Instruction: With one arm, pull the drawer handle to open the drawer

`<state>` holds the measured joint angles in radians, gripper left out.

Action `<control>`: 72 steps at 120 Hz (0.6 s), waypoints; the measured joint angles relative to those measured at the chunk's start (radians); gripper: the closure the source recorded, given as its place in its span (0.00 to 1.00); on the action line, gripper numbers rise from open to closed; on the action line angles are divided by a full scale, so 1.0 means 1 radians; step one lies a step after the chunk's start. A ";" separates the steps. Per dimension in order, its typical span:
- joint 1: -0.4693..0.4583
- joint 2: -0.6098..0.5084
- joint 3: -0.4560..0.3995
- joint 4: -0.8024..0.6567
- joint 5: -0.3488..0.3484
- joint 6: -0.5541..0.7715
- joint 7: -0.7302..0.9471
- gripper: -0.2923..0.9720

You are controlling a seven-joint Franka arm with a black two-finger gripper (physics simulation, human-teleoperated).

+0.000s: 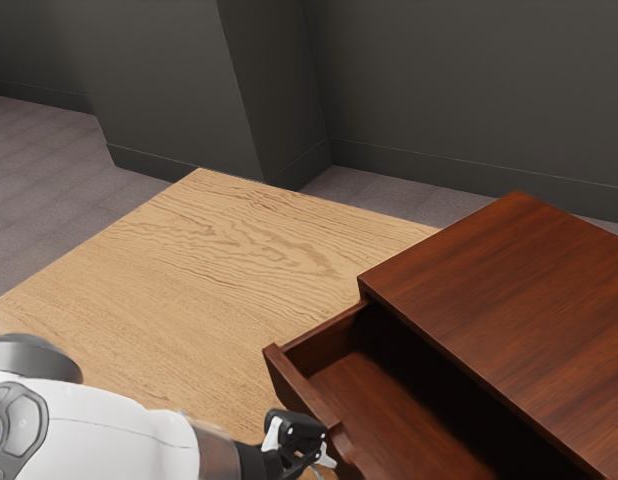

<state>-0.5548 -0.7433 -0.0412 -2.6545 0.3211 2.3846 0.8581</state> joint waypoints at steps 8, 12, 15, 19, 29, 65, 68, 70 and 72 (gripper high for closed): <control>0.006 -0.011 -0.010 -0.003 -0.004 -0.002 -0.003 0.25; 0.007 -0.020 -0.012 -0.009 -0.005 -0.003 -0.004 0.25; 0.008 -0.025 -0.013 -0.013 -0.006 -0.004 -0.005 0.25; 0.008 -0.032 -0.013 -0.016 -0.007 -0.005 -0.006 0.25; 0.008 -0.043 -0.014 -0.032 -0.009 -0.006 -0.009 0.23; 0.009 -0.109 -0.011 -0.075 -0.012 -0.023 -0.017 0.23; 0.009 -0.116 -0.011 -0.078 -0.012 -0.025 -0.017 0.24; 0.009 -0.120 -0.011 -0.080 -0.012 -0.026 -0.017 0.24; 0.009 -0.125 -0.010 -0.082 -0.012 -0.028 -0.018 0.24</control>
<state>-0.5462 -0.8684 -0.0515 -2.7366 0.3092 2.3566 0.8404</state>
